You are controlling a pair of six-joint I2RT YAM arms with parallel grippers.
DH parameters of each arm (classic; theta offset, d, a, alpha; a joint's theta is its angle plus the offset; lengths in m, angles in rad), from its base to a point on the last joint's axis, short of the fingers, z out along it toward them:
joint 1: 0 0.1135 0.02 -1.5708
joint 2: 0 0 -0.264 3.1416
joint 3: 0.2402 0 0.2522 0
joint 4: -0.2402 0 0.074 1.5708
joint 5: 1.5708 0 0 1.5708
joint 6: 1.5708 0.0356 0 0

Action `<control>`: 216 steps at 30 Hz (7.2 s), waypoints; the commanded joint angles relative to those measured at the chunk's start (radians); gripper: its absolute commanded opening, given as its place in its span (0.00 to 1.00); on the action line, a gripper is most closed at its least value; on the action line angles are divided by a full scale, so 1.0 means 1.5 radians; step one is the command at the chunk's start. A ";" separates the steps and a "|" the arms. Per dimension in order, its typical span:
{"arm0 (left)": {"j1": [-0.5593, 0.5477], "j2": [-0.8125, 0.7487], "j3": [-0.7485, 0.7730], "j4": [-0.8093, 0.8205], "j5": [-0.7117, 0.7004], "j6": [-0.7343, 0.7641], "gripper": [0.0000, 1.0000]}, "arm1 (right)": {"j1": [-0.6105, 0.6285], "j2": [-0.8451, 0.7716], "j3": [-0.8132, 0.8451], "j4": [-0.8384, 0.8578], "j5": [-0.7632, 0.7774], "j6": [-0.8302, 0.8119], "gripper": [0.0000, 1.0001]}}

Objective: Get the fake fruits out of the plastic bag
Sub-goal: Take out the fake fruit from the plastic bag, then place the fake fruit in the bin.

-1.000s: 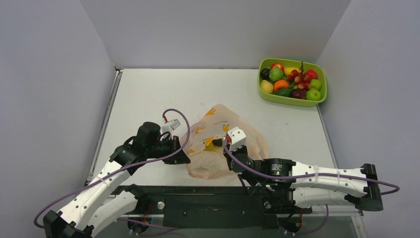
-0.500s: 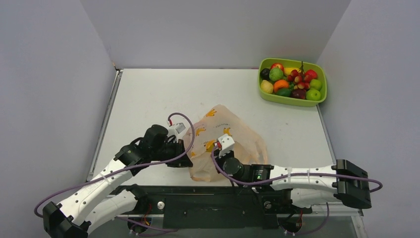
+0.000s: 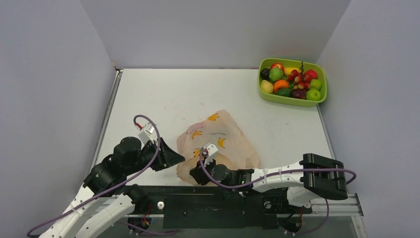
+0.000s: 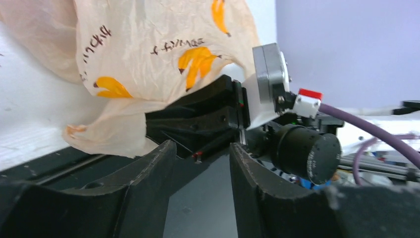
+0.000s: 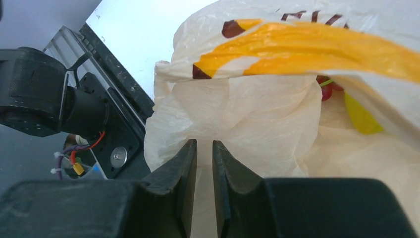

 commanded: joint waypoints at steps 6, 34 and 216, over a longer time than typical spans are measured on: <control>-0.068 -0.077 -0.055 0.037 -0.026 -0.249 0.48 | -0.010 -0.158 0.019 -0.168 0.143 0.043 0.31; -0.415 0.255 -0.093 0.046 -0.582 -0.461 0.56 | -0.072 -0.202 -0.046 -0.190 0.075 -0.042 0.35; -0.367 0.208 -0.144 0.270 -0.289 -0.091 0.00 | -0.923 0.269 0.626 -0.339 -0.019 -0.006 0.00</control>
